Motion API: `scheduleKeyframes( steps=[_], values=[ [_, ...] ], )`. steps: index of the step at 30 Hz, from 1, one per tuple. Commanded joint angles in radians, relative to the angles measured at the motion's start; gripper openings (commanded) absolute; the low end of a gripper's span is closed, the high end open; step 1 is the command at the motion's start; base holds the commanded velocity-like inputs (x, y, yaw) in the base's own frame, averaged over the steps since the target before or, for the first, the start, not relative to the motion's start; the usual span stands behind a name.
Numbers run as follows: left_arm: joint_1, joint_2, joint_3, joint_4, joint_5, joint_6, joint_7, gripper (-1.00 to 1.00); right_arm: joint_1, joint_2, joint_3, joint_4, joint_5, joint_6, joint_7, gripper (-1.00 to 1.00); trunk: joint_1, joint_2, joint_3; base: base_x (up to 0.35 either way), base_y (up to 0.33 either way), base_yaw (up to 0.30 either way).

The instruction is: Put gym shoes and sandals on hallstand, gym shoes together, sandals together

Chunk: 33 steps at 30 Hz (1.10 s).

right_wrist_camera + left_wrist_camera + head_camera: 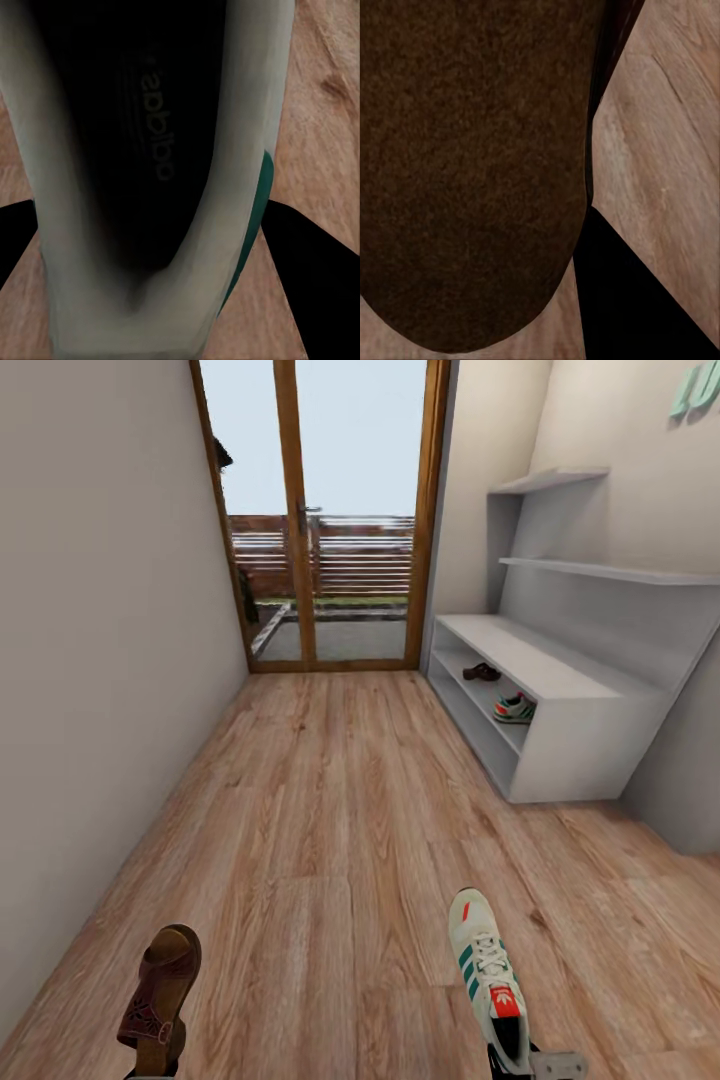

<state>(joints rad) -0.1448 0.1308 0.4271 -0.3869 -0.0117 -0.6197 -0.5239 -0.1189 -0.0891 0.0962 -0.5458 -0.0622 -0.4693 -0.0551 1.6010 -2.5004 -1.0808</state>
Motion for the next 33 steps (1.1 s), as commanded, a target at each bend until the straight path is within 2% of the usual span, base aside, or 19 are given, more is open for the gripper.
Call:
scheduleKeyframes(
  steps=[1, 17, 33],
  values=[
    [-0.001, -0.001, 0.009, 0.000, -0.004, -0.002, -0.008, -1.00, -0.001, -0.001, 0.008, 0.001, -0.007, -0.003, -0.005, -1.00, 0.000, 0.000, -0.001, 0.339, -0.095, 0.000],
    [-0.001, 0.000, 0.009, 0.000, -0.003, -0.002, -0.008, -1.00, -0.001, -0.001, 0.008, 0.001, -0.007, -0.003, -0.005, -1.00, 0.000, 0.000, -0.001, 0.340, -0.092, 0.000],
    [-0.001, 0.000, 0.009, 0.000, -0.002, -0.001, -0.007, -1.00, -0.001, -0.001, 0.008, 0.000, -0.007, -0.003, -0.005, -1.00, 0.000, 0.000, -0.001, 0.340, 0.020, 0.000]
  ],
)
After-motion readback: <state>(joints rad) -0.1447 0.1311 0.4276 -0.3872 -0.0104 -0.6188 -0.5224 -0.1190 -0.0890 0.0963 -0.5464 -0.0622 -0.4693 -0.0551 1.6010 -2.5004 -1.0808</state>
